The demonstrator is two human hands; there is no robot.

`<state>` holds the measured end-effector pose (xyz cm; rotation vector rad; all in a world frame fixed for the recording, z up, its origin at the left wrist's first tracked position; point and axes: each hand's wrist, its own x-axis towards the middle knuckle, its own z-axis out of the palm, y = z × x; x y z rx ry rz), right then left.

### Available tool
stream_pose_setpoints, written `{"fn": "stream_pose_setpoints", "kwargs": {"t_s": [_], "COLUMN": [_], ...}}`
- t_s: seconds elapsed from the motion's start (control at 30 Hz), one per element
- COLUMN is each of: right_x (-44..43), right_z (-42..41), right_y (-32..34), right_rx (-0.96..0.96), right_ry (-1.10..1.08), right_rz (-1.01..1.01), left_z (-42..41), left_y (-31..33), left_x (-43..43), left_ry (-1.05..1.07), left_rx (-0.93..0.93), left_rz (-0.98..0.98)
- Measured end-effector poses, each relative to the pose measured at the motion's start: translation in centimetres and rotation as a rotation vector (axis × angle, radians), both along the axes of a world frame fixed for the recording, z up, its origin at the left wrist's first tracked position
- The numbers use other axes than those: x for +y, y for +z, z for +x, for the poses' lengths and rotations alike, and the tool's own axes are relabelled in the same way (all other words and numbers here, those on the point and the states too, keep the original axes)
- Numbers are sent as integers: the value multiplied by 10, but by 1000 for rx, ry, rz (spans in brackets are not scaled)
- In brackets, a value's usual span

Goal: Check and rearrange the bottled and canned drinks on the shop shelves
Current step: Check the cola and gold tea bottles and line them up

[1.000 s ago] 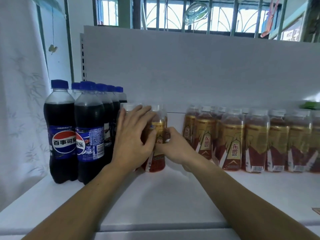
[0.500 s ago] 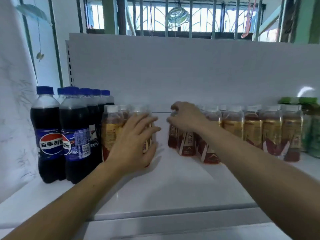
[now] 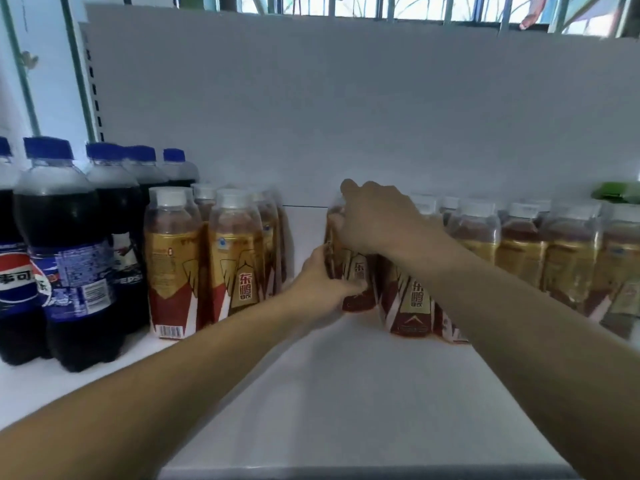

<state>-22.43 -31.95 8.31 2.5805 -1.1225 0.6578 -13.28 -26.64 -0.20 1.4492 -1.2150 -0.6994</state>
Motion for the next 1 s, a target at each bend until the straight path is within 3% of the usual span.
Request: {"fn": "stream_pose_setpoints", "kwargs": {"t_s": [0.1,0.23,0.37,0.5,0.67,0.87,1.0], "right_x": [5,13,10,12,17,10,6], "right_z": [-5,-13,-22,-20,-19,-24,-20], "right_y": [-12,-41,-60,-61,-55,-52,-55], "right_rx": [-131,-422,-729,-894,-1126,-1116,-1093], "right_ry": [149,409,529,561,561,502,534], "right_rz": [10,85,266,373,648,784,851], "left_z": [1,6,6,9,-2,-11,-2], "left_y": [-10,-25,-21,-6,-7,-11,-10], "left_x": [-9,-11,-1,14,23,28,34], "left_ry": [19,45,-55,-9,-89,-233,-190], "left_rx": [146,153,532,347,386,398,317], "left_rz": [-73,-200,-291,-241,-163,-65,-77]}}
